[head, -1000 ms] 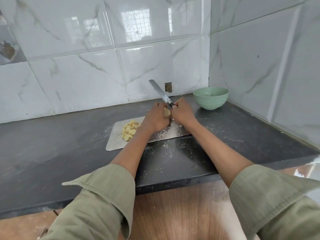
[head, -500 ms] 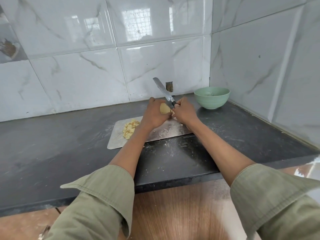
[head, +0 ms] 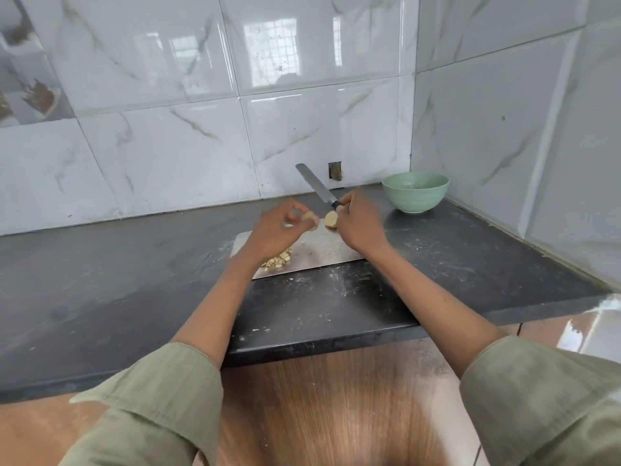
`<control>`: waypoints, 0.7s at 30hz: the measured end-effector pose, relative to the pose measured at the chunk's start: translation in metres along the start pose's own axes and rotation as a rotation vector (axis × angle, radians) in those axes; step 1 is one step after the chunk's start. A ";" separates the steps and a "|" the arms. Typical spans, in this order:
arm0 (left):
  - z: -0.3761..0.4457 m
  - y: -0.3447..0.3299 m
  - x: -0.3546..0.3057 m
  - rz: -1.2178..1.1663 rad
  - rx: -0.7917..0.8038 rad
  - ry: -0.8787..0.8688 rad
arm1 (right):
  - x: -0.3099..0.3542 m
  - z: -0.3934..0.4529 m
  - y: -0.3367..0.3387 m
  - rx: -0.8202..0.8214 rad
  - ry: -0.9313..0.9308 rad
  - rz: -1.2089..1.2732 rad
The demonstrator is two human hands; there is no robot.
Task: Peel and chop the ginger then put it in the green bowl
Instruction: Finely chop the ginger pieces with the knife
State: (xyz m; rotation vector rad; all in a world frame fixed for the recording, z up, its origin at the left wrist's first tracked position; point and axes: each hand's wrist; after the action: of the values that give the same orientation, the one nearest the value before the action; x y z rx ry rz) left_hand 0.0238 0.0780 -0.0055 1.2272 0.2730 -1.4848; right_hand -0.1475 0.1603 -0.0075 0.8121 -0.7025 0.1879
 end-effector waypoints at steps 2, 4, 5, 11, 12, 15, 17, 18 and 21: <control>0.000 -0.006 0.002 -0.005 0.013 0.017 | 0.002 -0.009 -0.001 -0.001 0.015 -0.014; -0.001 -0.010 0.003 0.025 0.032 0.021 | 0.001 -0.015 -0.002 0.006 0.033 -0.046; -0.002 -0.010 0.003 0.067 0.046 0.017 | 0.000 -0.016 -0.001 0.015 0.036 -0.067; 0.000 -0.007 0.008 0.235 0.088 0.024 | -0.007 -0.029 0.006 0.052 -0.008 -0.133; 0.001 -0.006 0.008 0.215 0.103 0.033 | -0.006 -0.032 0.006 0.054 -0.001 -0.160; 0.002 -0.002 0.009 0.186 0.146 0.039 | -0.005 -0.042 0.007 0.047 0.051 -0.268; 0.002 -0.001 0.008 0.198 0.166 0.034 | -0.004 -0.048 0.008 0.061 0.078 -0.346; 0.002 -0.001 0.007 0.212 0.169 0.039 | -0.004 -0.050 0.008 0.064 0.087 -0.385; 0.002 -0.002 0.008 0.220 0.167 0.049 | -0.004 -0.059 0.010 0.048 0.103 -0.465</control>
State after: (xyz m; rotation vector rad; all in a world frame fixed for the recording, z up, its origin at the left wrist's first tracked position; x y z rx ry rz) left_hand 0.0224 0.0724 -0.0120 1.3815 0.0449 -1.3081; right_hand -0.1246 0.2100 -0.0326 0.9822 -0.3990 -0.1734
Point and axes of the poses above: each hand's wrist, its own z-axis towards the middle knuckle, its own y-axis out of the back of the hand, x = y × z, and after that the axes turned 13 degrees about -z, right-handed
